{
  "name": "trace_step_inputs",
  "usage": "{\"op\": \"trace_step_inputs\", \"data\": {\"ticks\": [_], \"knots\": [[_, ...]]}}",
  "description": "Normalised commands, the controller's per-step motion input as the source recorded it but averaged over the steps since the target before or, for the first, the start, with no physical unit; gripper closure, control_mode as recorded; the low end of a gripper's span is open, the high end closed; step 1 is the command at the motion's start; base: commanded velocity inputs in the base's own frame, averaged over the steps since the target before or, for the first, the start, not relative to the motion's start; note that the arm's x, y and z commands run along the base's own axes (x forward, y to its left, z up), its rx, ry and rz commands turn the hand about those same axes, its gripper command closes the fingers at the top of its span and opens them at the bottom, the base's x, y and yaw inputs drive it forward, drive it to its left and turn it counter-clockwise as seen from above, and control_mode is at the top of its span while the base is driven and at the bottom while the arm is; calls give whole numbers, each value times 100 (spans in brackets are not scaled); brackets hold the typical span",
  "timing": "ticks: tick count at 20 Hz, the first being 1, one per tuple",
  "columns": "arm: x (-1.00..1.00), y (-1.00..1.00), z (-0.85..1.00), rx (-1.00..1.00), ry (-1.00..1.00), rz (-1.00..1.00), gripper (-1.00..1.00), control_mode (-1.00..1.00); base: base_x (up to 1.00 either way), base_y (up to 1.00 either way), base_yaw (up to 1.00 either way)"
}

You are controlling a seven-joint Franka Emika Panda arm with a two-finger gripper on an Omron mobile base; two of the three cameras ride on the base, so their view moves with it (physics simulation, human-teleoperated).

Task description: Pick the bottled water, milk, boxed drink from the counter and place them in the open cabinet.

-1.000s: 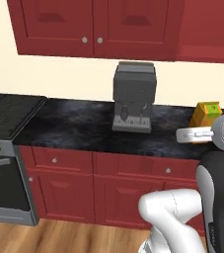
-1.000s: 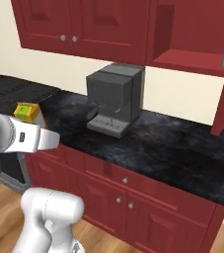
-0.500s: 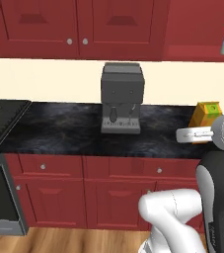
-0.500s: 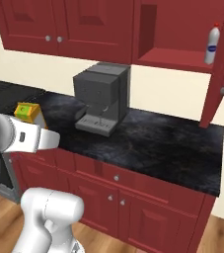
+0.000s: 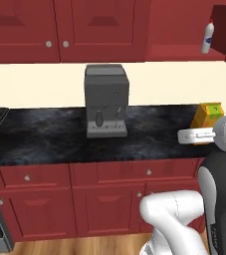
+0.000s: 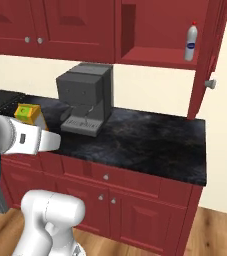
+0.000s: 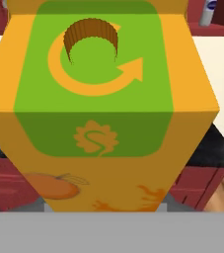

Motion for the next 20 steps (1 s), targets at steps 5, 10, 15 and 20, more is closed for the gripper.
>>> {"op": "trace_step_inputs", "data": {"ticks": [5, 10, 15, 20], "knots": [[0, 0, 0, 0, 0, 0, 100, 100, 27, -16, -28], [0, 0, 0, 0, 0, 0, 100, 100, 43, -17, -23], [0, 0, 0, 0, 0, 0, 100, 100, 49, -17, -18], [0, 0, 0, 0, 0, 0, 100, 100, 47, -4, -15]]}}
